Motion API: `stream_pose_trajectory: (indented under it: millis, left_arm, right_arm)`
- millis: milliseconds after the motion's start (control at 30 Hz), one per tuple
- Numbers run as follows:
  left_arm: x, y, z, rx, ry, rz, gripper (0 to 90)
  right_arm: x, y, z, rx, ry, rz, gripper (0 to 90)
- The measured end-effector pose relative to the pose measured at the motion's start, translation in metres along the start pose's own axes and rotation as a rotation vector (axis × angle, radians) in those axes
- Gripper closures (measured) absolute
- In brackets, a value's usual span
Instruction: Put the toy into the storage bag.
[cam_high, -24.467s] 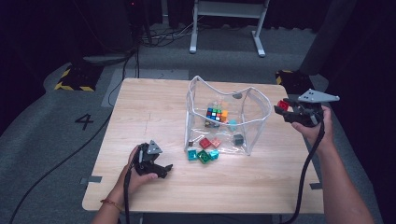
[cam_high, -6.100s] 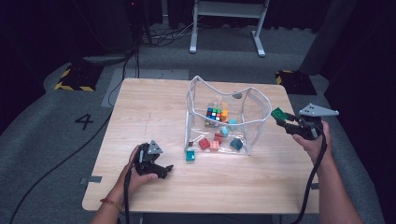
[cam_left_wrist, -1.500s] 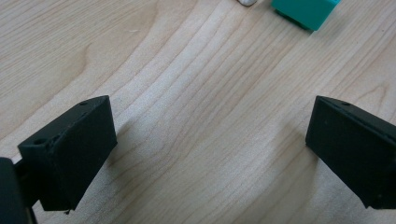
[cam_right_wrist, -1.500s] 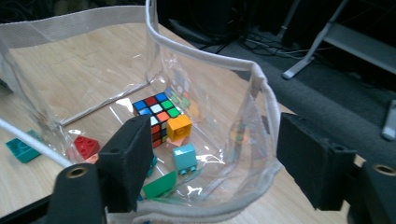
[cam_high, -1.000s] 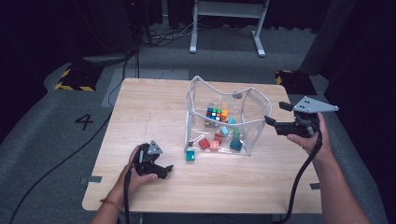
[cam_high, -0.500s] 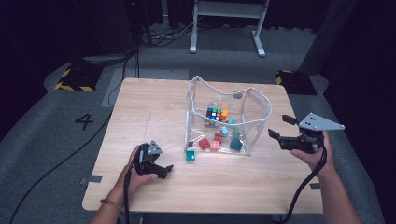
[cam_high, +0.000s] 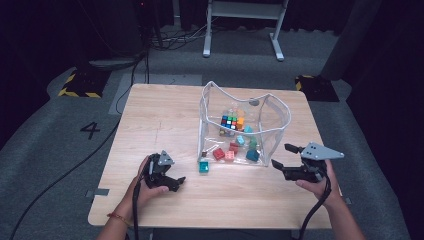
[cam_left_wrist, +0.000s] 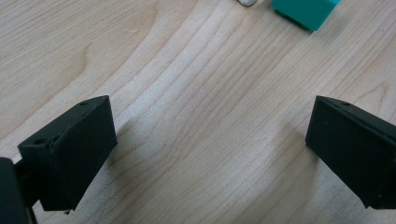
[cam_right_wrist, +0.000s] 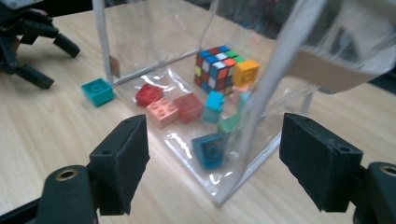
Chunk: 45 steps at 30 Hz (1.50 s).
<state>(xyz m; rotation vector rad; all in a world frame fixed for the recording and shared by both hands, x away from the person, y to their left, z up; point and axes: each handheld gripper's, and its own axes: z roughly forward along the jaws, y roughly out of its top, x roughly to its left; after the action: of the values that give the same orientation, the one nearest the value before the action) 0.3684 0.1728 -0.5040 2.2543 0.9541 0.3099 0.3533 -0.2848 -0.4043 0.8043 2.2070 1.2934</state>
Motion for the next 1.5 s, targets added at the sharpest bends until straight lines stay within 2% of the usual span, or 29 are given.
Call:
stream_pose_trajectory:
  millis: [267, 433, 500, 633, 867, 933, 1033, 1133, 1233, 1267, 1333, 1367, 1467, 1500]
  left_arm:
    - [0.0, 0.0, 0.0, 0.0, 0.002, 0.001, 1.9]
    - [0.0, 0.0, 0.0, 0.0, 0.001, -0.001, 1.9]
    - [0.0, 0.0, 0.0, 0.0, 0.001, -0.001, 1.9]
    - [0.0, 0.0, 0.0, 0.0, 0.001, -0.001, 1.9]
    - [0.0, 0.0, 0.0, -0.001, 0.012, 0.005, 1.7]
    - [0.0, 0.0, 0.0, 0.0, 0.013, 0.006, 1.7]
    - [0.0, 0.0, 0.0, 0.0, 0.013, 0.006, 1.7]
    - [0.0, 0.0, 0.0, 0.0, 0.013, 0.006, 1.7]
    - [0.0, 0.0, 0.0, 0.0, 0.013, 0.006, 1.7]
    - [0.0, 0.0, 0.0, 0.0, 0.013, 0.006, 1.7]
    - [0.0, 0.0, 0.0, 0.0, 0.012, 0.005, 1.7]
    - [0.0, 0.0, 0.0, 0.0, 0.013, 0.005, 1.7]
    - [0.0, 0.0, 0.0, 0.0, 0.013, 0.006, 1.7]
    - [0.0, 0.0, 0.0, 0.0, 0.013, 0.006, 1.7]
  right_arm:
    - [0.015, -0.016, 0.016, 0.045, 0.038, -0.01, 24.8]
    - [0.025, -0.025, 0.027, 0.077, 0.059, -0.041, 25.1]
    - [0.03, -0.03, 0.034, 0.091, 0.078, -0.055, 25.2]
    - [0.041, -0.033, 0.051, 0.125, 0.125, -0.054, 26.0]
    - [0.064, -0.03, 0.081, 0.17, 0.204, -0.091, 26.7]
    - [0.073, -0.028, 0.089, 0.184, 0.215, -0.105, 26.6]
    - [0.08, -0.024, 0.101, 0.176, 0.241, -0.146, 26.7]
    - [0.091, -0.02, 0.115, 0.181, 0.273, -0.155, 26.6]
    - [0.097, -0.017, 0.127, 0.199, 0.278, -0.173, 26.7]
    - [0.1, -0.016, 0.131, 0.204, 0.284, -0.147, 26.7]
    - [0.101, -0.013, 0.138, 0.192, 0.286, -0.15, 26.9]
    - [0.101, -0.012, 0.141, 0.181, 0.291, -0.167, 27.0]
    - [0.105, -0.009, 0.148, 0.187, 0.289, -0.113, 27.5]
    - [0.105, -0.008, 0.151, 0.186, 0.291, -0.117, 27.6]
